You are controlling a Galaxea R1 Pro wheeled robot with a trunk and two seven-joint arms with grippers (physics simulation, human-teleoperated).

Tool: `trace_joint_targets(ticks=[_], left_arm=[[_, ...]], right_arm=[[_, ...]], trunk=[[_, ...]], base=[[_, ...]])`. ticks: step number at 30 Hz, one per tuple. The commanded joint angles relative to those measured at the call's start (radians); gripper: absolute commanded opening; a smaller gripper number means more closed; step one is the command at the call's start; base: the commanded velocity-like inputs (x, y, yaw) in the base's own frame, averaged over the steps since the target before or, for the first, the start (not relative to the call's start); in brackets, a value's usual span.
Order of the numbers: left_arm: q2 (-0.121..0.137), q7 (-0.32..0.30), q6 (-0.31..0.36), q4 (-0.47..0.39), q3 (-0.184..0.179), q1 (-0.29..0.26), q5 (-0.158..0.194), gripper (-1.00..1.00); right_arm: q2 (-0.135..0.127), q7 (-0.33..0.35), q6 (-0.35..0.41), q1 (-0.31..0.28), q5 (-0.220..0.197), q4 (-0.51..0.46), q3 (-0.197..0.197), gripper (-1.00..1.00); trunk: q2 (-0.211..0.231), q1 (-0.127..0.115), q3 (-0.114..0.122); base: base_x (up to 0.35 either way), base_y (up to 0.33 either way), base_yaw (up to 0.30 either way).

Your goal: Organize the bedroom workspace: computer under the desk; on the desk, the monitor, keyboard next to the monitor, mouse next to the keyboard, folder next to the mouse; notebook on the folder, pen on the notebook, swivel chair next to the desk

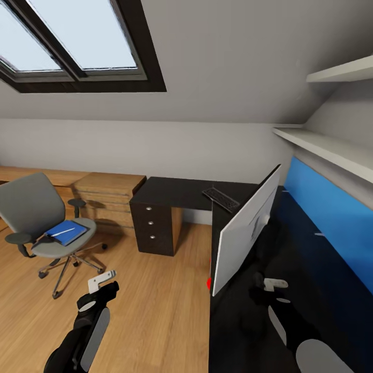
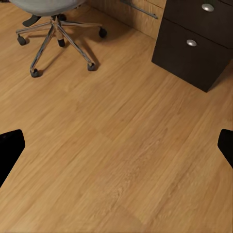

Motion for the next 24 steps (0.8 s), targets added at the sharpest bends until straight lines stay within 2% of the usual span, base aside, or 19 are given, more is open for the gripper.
trace_joint_targets(ticks=[1,5,13,18,20,24], left_arm=[[0.0,0.005,0.003,-0.002,0.001,-0.001,0.009,1.0],[0.0,0.005,0.003,-0.002,0.001,-0.001,0.009,1.0],[0.0,0.005,0.003,-0.002,0.001,-0.001,0.009,1.0],[0.0,0.005,0.003,-0.002,0.001,-0.001,0.009,1.0],[0.0,0.005,0.003,-0.002,0.001,-0.001,0.009,1.0],[0.0,0.005,0.003,-0.002,0.001,-0.001,0.009,1.0]], right_arm=[[-0.001,0.0,0.006,-0.004,0.002,0.003,-0.002,1.0],[-0.005,0.0,0.01,-0.008,-0.014,0.011,-0.003,1.0],[-0.011,0.001,0.016,-0.01,-0.017,0.013,-0.003,1.0],[-0.015,0.001,0.018,-0.013,-0.019,0.013,-0.003,1.0],[-0.017,0.001,0.019,-0.015,-0.04,0.017,-0.003,1.0],[-0.02,0.002,0.02,-0.022,-0.051,0.023,-0.003,1.0]], trunk=[[-0.002,0.001,-0.002],[-0.002,0.001,-0.002],[-0.002,0.001,-0.002],[-0.002,0.001,-0.002],[-0.002,0.001,-0.002],[-0.002,0.001,-0.002]], base=[[0.084,0.0,0.0],[0.022,0.0,0.0],[0.004,-0.003,0.0],[0.114,-0.109,0.0],[0.082,-0.078,0.0],[0.032,-0.03,0.0]])
